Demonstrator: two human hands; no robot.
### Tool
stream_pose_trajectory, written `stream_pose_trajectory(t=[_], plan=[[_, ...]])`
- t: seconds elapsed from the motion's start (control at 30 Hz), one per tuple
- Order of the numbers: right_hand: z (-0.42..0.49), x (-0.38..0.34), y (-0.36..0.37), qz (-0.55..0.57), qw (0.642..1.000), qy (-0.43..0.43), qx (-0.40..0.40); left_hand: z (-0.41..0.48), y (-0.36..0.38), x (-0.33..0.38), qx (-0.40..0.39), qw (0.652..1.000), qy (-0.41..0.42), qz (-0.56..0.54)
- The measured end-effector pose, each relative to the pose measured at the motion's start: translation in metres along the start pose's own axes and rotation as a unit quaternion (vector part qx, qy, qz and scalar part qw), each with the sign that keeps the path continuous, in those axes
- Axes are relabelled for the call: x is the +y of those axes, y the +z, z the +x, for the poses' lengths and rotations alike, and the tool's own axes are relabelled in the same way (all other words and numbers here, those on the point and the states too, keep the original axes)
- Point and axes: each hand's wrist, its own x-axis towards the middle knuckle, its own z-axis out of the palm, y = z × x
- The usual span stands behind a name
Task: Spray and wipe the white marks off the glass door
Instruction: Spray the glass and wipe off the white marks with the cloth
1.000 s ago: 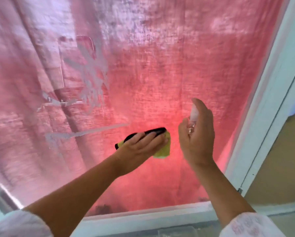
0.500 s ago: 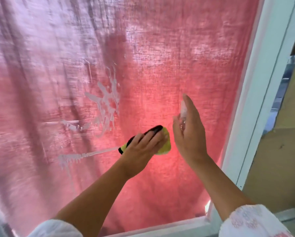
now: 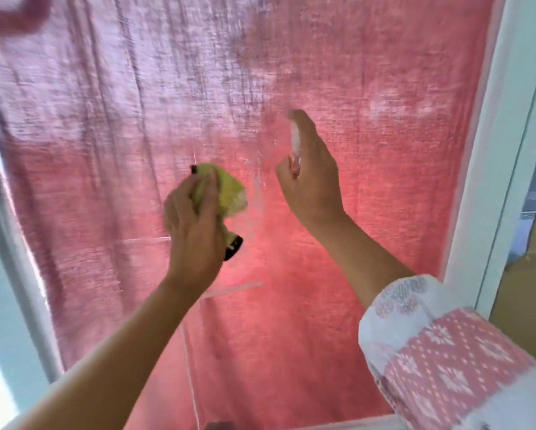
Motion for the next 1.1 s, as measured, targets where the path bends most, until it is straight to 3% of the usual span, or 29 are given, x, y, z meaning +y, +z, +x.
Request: stream_pose_trajectory(t=[0.13, 0.4, 0.57, 0.7, 0.8, 0.87, 0.93, 1.1], plan=[[0.001, -0.006, 0.008, 0.002, 1.0, -0.009, -0.029, 0.035, -0.016, -0.023, 0.033, 0.998, -0.06, 0.011], [-0.022, -0.007, 0.008, -0.031, 0.998, 0.022, -0.054, 0.07, -0.011, -0.036, 0.083, 0.993, -0.084, -0.002], [-0.021, 0.011, 0.001, -0.077, 0.997, 0.016, 0.001, 0.099, 0.005, -0.022, 0.081, 0.994, -0.065, -0.028], [-0.015, 0.029, -0.011, -0.102, 0.994, 0.003, 0.027, 0.122, 0.028, 0.0, 0.07, 0.993, -0.072, 0.059], [-0.012, 0.038, -0.015, -0.116, 0.992, -0.015, 0.036, 0.111, 0.042, 0.003, 0.008, 0.994, 0.04, 0.1], [-0.013, 0.047, -0.016, -0.132, 0.99, -0.016, 0.037, 0.092, 0.051, 0.001, -0.04, 0.975, 0.176, 0.128], [-0.018, 0.055, -0.017, -0.154, 0.988, 0.001, 0.031, 0.076, 0.055, 0.0, -0.063, 0.955, 0.249, 0.15], [-0.03, 0.077, -0.019, -0.172, 0.984, 0.049, 0.02, 0.095, 0.049, 0.005, -0.047, 0.971, 0.195, 0.133]])
